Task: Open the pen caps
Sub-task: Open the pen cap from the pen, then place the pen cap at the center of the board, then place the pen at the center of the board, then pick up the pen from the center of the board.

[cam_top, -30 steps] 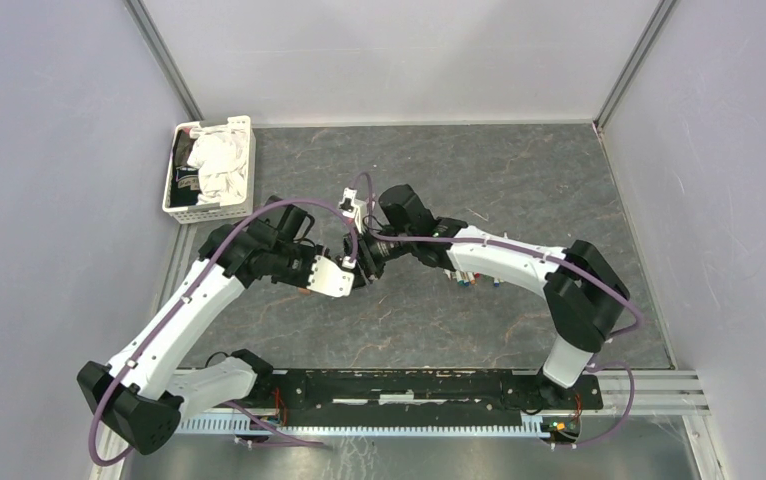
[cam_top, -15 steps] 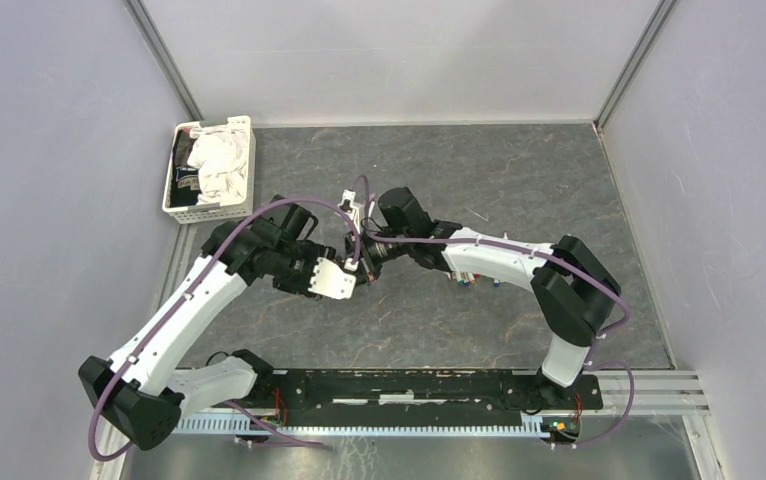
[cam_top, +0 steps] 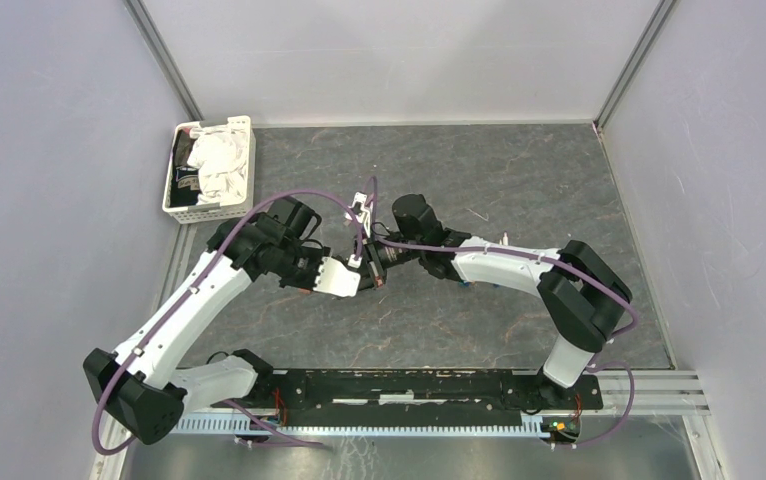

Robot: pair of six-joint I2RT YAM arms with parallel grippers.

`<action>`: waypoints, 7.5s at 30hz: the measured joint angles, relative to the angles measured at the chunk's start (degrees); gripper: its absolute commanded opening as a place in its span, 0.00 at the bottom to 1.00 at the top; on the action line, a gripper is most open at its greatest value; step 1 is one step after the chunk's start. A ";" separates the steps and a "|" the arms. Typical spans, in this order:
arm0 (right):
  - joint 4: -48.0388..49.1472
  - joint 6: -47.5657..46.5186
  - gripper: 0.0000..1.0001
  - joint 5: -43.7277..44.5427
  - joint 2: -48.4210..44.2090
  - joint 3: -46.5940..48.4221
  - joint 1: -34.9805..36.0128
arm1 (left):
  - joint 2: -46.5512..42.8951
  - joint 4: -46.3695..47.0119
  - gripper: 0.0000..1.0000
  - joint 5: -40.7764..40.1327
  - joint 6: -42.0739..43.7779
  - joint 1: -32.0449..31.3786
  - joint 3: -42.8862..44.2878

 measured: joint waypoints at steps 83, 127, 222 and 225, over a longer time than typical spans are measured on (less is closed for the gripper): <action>-7.98 -17.27 0.22 61.70 -11.56 -26.08 -28.89 | 25.99 29.33 0.53 -1.75 -25.83 6.08 -3.45; -27.41 -17.00 0.48 65.85 28.09 33.64 -6.01 | 8.55 16.13 1.00 3.72 -39.80 29.49 15.82; 39.65 7.72 0.60 74.10 -15.17 -14.86 11.74 | 9.01 16.09 0.02 37.66 -50.23 20.22 12.90; 33.40 7.21 0.63 71.17 -19.47 -17.44 10.43 | 8.87 14.43 0.02 29.75 -42.23 20.20 12.55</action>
